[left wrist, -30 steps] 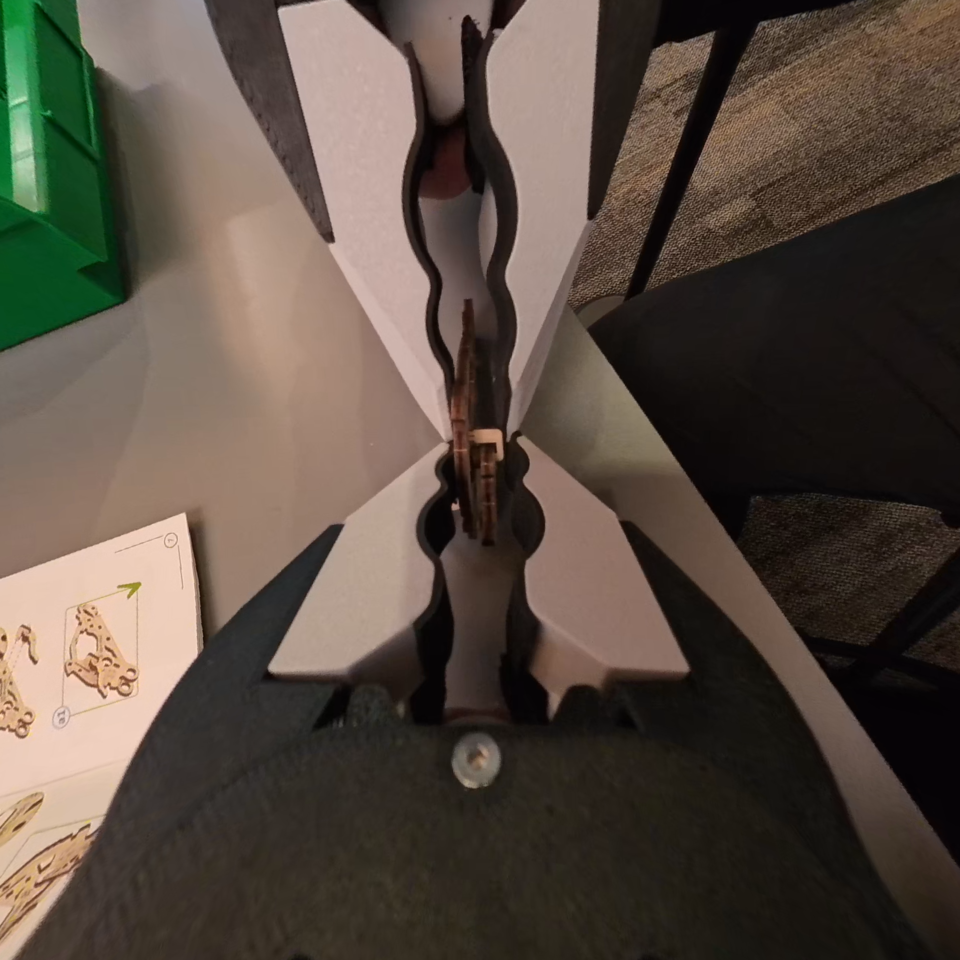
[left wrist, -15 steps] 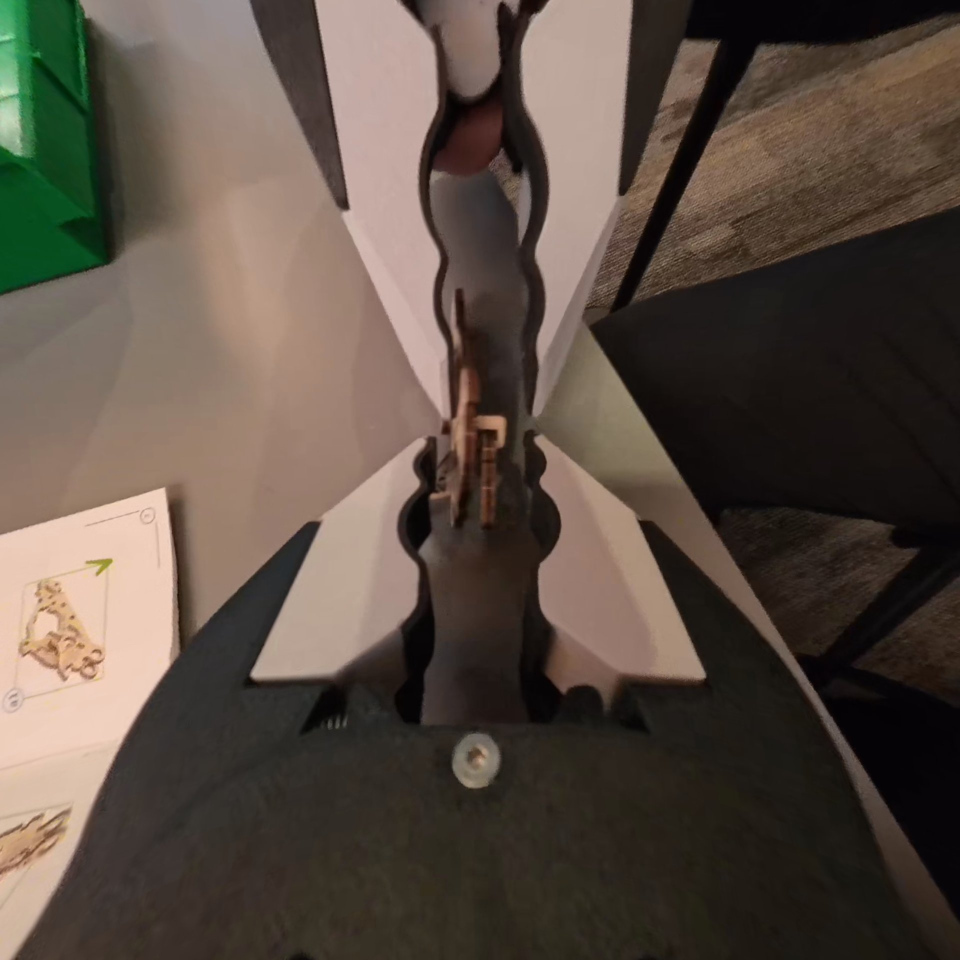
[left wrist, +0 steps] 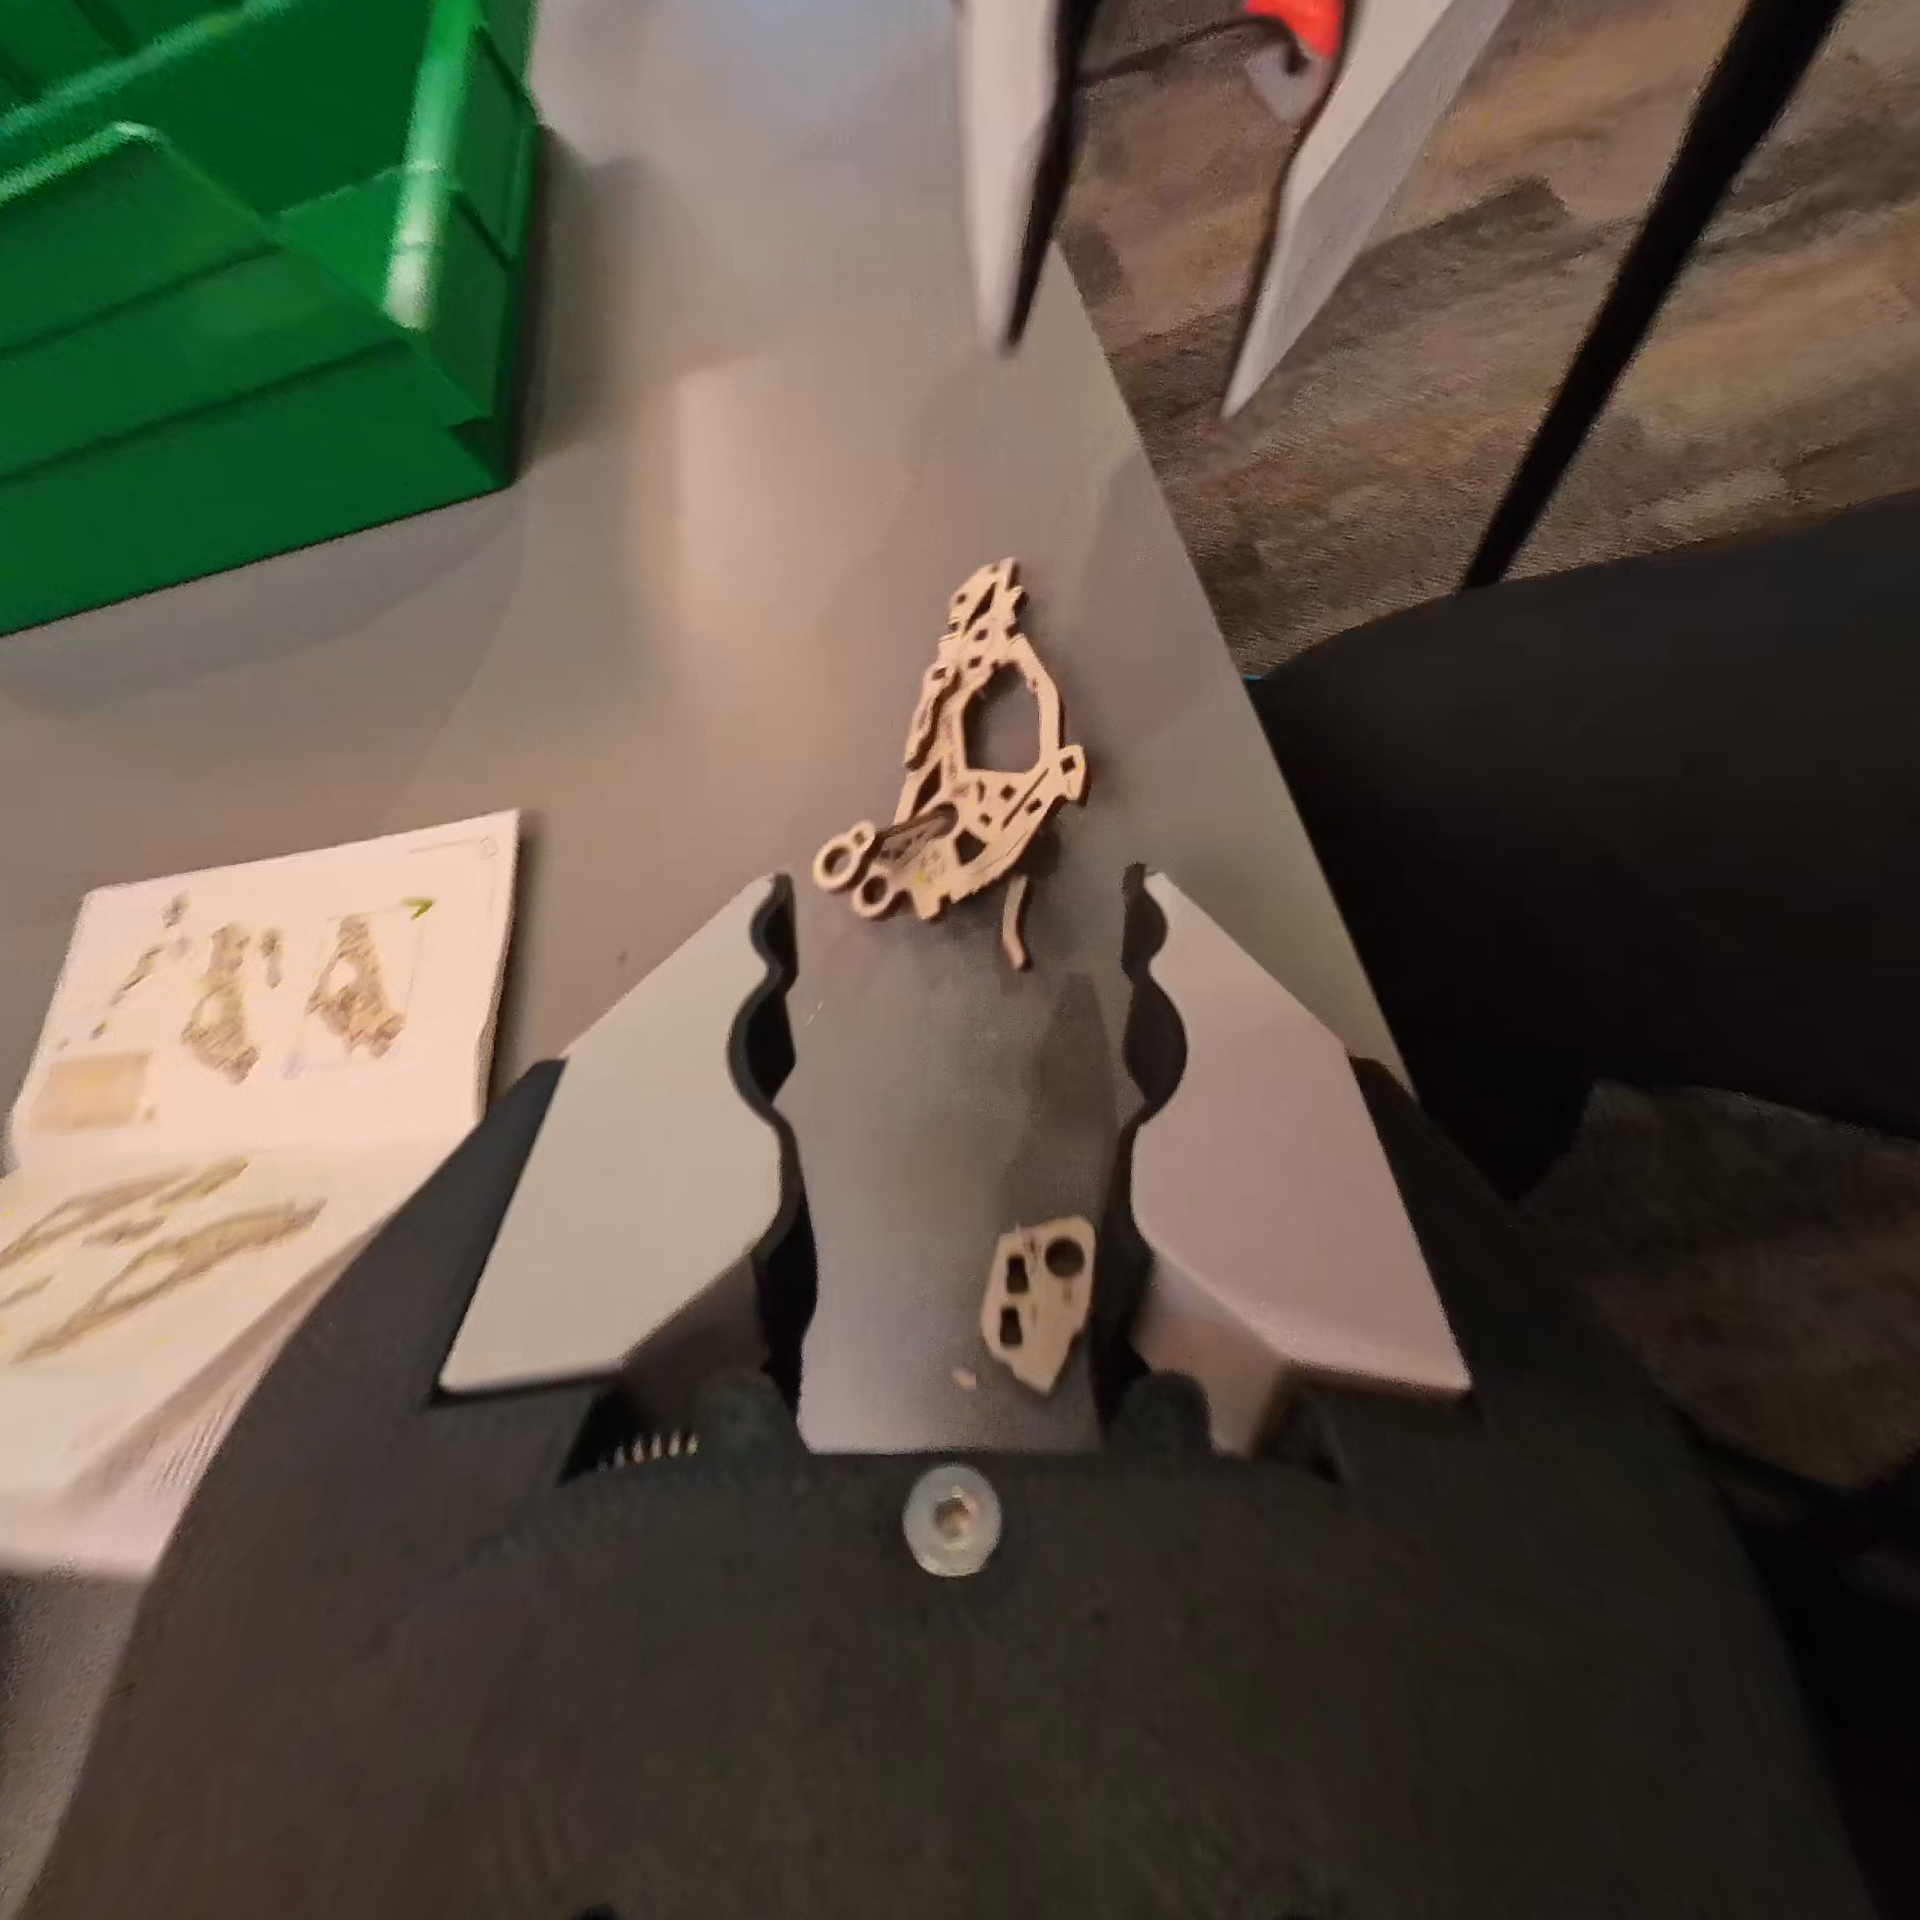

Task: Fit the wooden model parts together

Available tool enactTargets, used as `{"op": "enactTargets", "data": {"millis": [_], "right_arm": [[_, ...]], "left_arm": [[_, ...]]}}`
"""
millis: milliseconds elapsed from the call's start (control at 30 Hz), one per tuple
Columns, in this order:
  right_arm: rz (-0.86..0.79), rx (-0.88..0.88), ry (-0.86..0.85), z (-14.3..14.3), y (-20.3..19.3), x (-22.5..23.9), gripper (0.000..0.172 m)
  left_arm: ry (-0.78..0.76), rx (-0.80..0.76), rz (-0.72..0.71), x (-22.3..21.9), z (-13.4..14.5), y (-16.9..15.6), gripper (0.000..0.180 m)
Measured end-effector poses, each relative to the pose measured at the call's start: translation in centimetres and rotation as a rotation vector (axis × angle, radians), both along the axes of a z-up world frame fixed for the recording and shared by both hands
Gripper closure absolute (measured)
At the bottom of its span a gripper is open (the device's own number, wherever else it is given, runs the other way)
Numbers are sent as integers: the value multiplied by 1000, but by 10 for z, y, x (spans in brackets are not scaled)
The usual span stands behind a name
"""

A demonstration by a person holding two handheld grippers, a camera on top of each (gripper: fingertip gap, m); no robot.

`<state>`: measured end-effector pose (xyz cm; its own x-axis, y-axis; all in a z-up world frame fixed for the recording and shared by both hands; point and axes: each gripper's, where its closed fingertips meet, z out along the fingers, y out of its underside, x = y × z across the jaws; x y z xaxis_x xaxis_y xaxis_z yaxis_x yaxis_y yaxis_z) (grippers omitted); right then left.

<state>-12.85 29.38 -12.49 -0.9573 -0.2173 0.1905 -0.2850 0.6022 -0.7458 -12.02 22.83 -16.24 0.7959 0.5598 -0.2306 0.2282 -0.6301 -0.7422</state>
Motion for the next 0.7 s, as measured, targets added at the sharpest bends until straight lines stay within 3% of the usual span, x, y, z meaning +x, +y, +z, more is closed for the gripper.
{"op": "enactTargets", "data": {"millis": [33, 167, 300, 367, 433, 467, 533, 600, 667, 700], "right_arm": [[-45, 4, -5, 7, 8, 5, 141], [-320, -61, -107, 33, 50, 51, 146], [-549, -248, -165, 27, 108, 113, 157], [-543, -131, -56, 15, 125, 123, 154], [-547, -195, 13, 41, 121, 119, 162], [-507, -194, 33, 40, 116, 125, 163], [-455, -23, 203, 8, 115, 119, 162], [-416, 28, 194, -10, 109, 116, 161], [-398, 24, 227, 1, 108, 109, 161], [-414, -70, 190, 17, 100, 107, 164]], "left_arm": [[28, -1, 42, 3, 4, -8, 116], [144, 145, 250, 16, 26, -36, 118], [282, 136, 422, 35, 24, -67, 118], [413, 61, 490, 42, 30, -82, 122], [447, 21, 549, 42, 31, -91, 127], [443, -17, 578, 39, 28, -96, 122], [429, -103, 636, 34, 19, -109, 113], [415, -118, 686, 30, 17, -117, 99], [403, -117, 726, 28, 16, -125, 95], [391, -116, 741, 27, 15, -128, 93]]}}
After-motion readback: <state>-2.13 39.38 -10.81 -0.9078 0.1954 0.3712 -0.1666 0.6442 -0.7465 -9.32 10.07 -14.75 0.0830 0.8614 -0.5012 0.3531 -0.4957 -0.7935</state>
